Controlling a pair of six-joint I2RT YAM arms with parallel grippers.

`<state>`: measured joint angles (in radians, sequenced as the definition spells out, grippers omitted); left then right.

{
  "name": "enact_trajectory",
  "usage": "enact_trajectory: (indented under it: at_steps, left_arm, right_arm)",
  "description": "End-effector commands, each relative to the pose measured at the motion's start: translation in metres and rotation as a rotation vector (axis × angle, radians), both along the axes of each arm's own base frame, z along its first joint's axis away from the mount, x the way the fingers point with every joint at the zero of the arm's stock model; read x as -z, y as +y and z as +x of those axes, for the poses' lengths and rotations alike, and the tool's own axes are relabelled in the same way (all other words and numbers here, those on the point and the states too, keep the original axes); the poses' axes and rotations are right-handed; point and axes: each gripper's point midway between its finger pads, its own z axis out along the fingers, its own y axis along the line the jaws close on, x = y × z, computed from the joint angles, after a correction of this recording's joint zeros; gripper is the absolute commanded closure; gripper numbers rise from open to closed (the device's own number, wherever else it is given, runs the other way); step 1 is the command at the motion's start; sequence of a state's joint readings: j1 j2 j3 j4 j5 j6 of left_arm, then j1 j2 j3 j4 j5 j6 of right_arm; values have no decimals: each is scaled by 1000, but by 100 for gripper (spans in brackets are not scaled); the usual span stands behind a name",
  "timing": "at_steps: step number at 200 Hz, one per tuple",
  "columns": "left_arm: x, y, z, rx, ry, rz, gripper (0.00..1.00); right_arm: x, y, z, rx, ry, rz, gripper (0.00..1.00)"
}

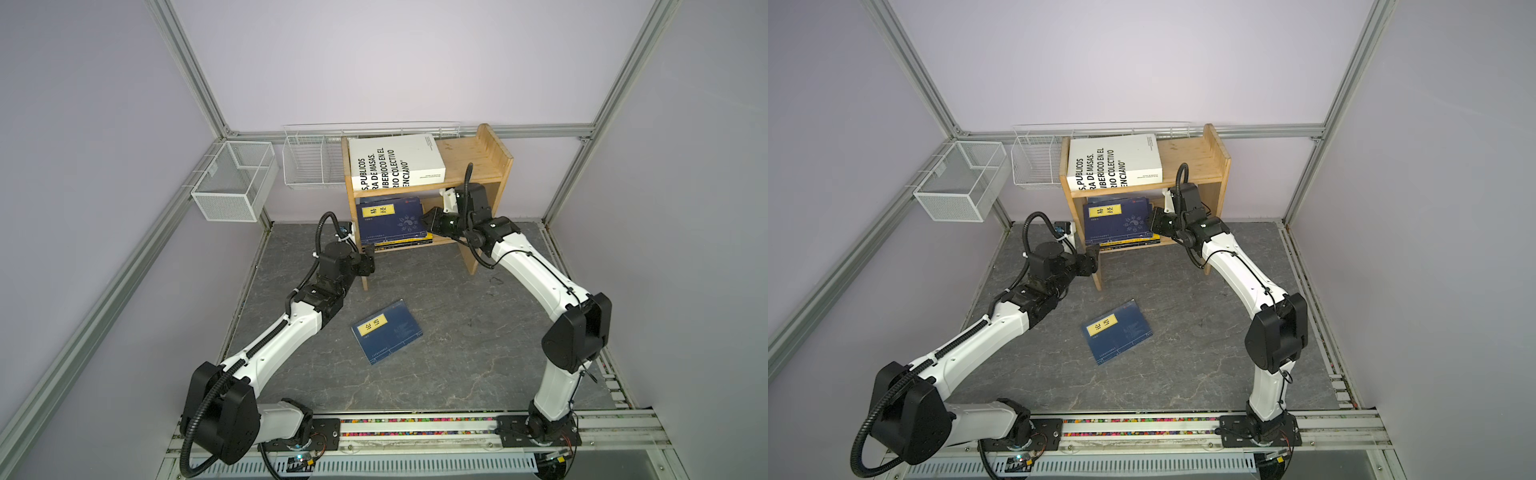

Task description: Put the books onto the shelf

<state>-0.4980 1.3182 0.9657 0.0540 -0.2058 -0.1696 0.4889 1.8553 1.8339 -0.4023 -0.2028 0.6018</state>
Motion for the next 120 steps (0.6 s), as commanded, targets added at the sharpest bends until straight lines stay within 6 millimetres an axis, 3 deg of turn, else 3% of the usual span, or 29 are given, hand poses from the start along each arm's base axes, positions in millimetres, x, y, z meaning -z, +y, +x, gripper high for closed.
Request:
enact_trajectory:
  at_steps: [1, 53, 73, 120]
  left_arm:
    - [-23, 0, 13, -31, -63, -1, 26]
    - [-22, -11, 18, 1, -3, -31, 26]
    - [-26, -15, 13, 28, 41, -46, 26]
    - [-36, -21, 1, 88, 102, -37, 26]
  right_arm:
    - [-19, 19, 4, -64, -52, 70, 78]
    - [-29, 23, 10, -65, -88, 112, 77]
    - [-31, 22, 12, -58, -106, 120, 71]
    - [-33, 19, 13, -52, -117, 135, 73]
